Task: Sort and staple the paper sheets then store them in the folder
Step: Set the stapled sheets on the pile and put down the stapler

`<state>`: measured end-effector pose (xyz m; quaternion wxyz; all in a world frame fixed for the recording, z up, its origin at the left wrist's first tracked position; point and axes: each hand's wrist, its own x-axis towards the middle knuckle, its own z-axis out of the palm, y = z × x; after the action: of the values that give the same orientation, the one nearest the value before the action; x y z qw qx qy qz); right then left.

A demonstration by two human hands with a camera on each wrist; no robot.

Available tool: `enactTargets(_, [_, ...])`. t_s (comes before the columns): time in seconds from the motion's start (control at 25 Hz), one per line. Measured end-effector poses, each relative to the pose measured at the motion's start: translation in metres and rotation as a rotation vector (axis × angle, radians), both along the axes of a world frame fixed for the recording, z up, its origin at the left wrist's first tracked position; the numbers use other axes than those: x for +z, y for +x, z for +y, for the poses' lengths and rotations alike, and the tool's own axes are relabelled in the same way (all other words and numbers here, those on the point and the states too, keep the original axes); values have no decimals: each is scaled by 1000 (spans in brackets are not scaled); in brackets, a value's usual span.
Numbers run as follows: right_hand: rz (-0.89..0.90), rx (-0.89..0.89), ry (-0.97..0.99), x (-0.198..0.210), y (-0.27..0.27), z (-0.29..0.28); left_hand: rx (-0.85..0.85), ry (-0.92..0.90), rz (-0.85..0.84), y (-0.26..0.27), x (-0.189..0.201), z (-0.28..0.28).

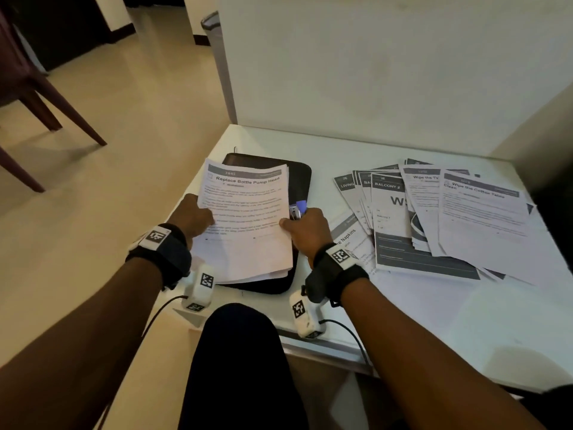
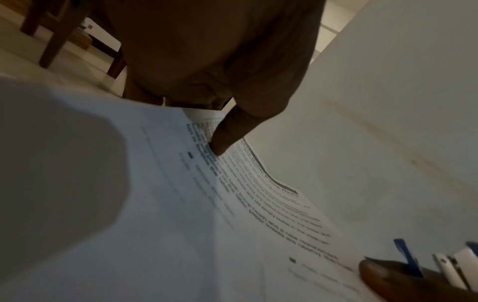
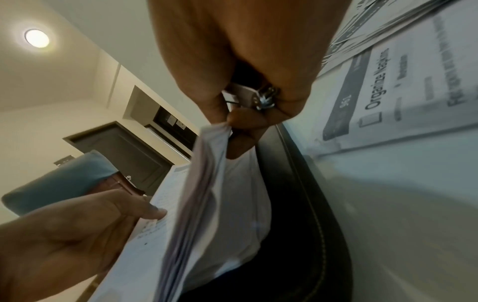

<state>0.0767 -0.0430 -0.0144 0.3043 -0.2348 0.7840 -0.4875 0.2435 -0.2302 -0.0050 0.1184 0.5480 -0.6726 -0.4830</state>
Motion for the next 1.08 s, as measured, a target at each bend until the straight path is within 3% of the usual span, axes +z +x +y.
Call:
enactTargets(0.24, [83,28,111,-11,1,-10,-25,-249,-222,-3,-1,-2])
enactTargets(0.36, [47,-2,84,2,-9,15,-42,-408,-421,-12,19,16])
enactTargets(0.44, [1,-32,58,13,-24,44,-66,-478,-469,-29,29,33])
enactTargets(0.68, [25,-260,48,28,-116,173,-369,-608,-252,-148,34,119])
enactTargets(0.88, [194,-538,254,5,-218,277,-717,-521,-77,-262,-12,219])
enactTargets(0.96, [278,-593,386,-8,-257,302,-816,-491,-58,-297,-26,248])
enactTargets(1.08, [324,-616,542,-29,-299,316,-914,-457,-183,-335,-34,268])
